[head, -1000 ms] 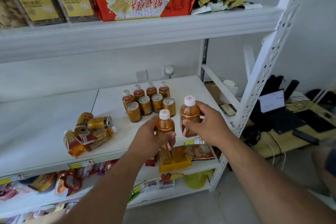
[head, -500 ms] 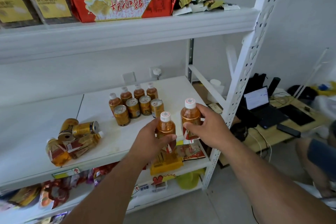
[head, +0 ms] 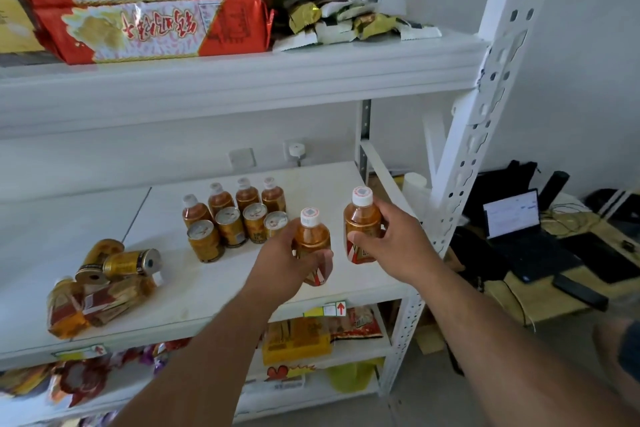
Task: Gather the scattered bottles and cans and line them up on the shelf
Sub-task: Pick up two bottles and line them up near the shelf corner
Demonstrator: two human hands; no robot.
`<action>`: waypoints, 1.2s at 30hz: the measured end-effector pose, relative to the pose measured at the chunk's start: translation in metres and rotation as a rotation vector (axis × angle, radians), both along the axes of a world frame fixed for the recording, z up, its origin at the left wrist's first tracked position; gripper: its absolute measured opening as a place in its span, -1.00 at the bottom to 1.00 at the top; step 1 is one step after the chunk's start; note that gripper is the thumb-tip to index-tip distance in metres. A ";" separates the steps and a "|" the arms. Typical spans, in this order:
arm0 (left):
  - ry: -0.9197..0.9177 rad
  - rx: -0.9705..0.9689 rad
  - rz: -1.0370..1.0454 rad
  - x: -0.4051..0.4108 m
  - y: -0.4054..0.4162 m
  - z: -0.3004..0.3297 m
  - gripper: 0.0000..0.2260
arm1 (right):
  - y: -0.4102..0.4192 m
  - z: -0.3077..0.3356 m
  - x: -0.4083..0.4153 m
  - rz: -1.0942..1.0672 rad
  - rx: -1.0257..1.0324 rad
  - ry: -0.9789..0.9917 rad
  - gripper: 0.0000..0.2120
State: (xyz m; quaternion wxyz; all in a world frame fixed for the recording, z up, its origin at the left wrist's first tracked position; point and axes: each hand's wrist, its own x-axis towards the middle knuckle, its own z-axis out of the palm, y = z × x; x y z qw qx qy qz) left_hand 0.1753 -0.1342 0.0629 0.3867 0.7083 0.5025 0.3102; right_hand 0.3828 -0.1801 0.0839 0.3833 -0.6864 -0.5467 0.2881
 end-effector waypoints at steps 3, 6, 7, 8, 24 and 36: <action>0.009 -0.010 0.013 0.010 0.014 0.000 -0.63 | 0.016 -0.005 0.007 0.003 -0.007 0.012 -0.31; 0.029 -0.005 0.019 0.018 0.034 0.000 -0.63 | 0.037 -0.012 0.013 -0.002 -0.023 0.011 -0.31; 0.044 -0.003 0.020 0.020 0.042 0.000 -0.63 | 0.045 -0.014 0.014 -0.009 -0.026 0.006 -0.31; 0.060 -0.002 0.018 0.021 0.050 -0.001 -0.63 | 0.053 -0.016 0.015 -0.018 -0.029 0.001 -0.31; 0.026 -0.018 -0.016 0.050 0.177 -0.037 -0.67 | 0.176 -0.056 0.015 -0.140 -0.037 -0.051 -0.44; 0.068 -0.031 0.086 0.087 0.230 -0.069 -0.52 | 0.245 -0.107 0.040 -0.199 -0.059 -0.230 -0.66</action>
